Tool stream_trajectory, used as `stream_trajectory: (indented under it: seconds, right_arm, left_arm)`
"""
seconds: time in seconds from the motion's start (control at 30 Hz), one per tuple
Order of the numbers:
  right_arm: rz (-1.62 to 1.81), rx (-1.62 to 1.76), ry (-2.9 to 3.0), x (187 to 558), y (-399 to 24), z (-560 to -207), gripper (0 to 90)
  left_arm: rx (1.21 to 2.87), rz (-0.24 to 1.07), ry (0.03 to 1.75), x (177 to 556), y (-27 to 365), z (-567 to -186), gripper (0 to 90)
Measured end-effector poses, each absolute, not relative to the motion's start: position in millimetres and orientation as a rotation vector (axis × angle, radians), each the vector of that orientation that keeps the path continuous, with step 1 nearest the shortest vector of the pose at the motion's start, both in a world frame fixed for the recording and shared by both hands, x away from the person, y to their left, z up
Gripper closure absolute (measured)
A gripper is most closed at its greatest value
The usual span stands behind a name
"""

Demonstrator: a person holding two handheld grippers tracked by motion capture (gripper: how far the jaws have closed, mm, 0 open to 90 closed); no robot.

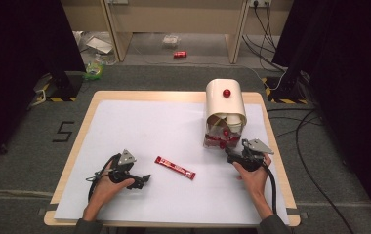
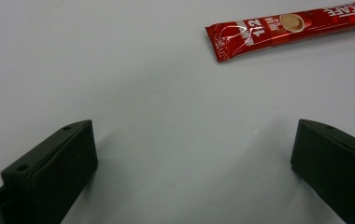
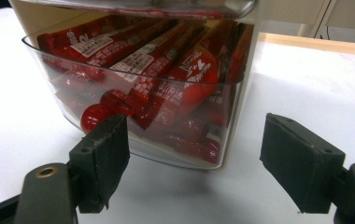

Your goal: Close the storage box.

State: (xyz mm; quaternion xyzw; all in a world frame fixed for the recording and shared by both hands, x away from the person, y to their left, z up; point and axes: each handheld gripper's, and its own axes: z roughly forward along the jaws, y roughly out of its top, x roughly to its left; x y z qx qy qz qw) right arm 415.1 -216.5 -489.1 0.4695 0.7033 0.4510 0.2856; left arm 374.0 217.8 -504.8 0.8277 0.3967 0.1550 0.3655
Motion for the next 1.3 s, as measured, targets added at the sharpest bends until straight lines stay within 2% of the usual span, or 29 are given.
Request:
stream_trajectory:
  seconds: [0.1, 0.57, 0.73, 0.87, 1.3]
  right_arm:
    - [1.194, 1.254, 1.888, 418, -216, -488, 21.1]
    - [1.179, 1.251, 1.905, 419, -217, -486, 20.4]
    - [1.184, 1.249, 1.908, 419, -217, -487, 20.9]
    - [1.202, 1.257, 1.923, 419, -218, -486, 25.2]
    - [1.151, 1.206, 1.951, 409, -220, -477, 24.9]
  left_arm:
    - [2.128, 0.398, 1.020, 374, 218, -505, 0.0]
    - [2.128, 0.399, 1.020, 374, 218, -505, 0.0]
    - [2.127, 0.399, 1.020, 374, 218, -505, 0.0]
    - [2.128, 0.399, 1.019, 374, 218, -505, 0.0]
    - [2.127, 0.399, 1.019, 374, 218, -505, 0.0]
